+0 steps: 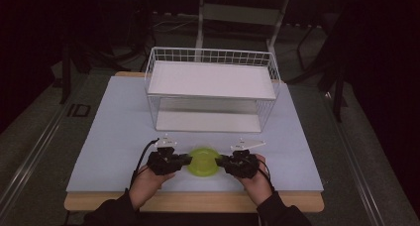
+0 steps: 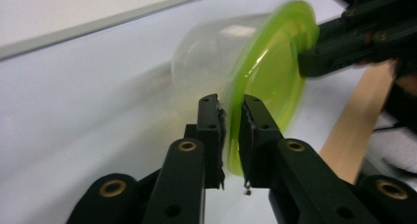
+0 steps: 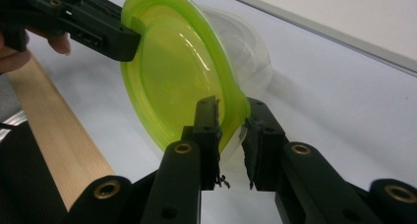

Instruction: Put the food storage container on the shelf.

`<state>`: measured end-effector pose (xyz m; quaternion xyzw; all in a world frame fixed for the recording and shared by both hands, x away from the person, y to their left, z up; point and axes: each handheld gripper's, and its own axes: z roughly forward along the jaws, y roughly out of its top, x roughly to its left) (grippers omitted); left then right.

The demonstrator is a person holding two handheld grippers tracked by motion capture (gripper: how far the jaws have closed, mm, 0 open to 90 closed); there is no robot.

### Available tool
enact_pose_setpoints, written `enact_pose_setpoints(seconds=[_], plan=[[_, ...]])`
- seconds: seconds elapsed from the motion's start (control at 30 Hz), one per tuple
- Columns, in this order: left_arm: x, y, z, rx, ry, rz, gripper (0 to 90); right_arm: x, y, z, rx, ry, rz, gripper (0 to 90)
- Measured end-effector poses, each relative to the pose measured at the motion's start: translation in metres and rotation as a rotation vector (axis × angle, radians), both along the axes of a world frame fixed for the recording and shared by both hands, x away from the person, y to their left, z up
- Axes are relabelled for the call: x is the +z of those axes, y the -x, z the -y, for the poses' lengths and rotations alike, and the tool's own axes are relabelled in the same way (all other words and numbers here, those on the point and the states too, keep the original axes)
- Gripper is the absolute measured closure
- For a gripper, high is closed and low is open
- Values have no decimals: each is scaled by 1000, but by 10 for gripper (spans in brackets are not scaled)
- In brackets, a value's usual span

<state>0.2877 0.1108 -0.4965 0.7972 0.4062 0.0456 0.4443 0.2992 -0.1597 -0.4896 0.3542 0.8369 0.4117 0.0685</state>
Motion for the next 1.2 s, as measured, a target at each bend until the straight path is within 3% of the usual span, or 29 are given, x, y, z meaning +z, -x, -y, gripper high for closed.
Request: enact_pose_setpoints(seconds=[0.1,0.6,0.97,1.1,1.17,1.2], plan=[[2,4,0,13,7,21,814,3,-1,0,-15,-27,-11,791],[43,5,-11,36,74,56,817,42,-3,-2,-14,-93,69,800],[99,-6,-16,53,143,127,819,103,-15,-1,-17,-142,159,800],[115,-13,-17,63,153,145,820,120,-22,-3,-28,-142,181,800],[115,-13,-17,63,153,145,820,125,-24,-4,-31,-144,187,800],[127,-18,-17,69,170,150,821,134,-28,-4,-35,-148,194,799]])
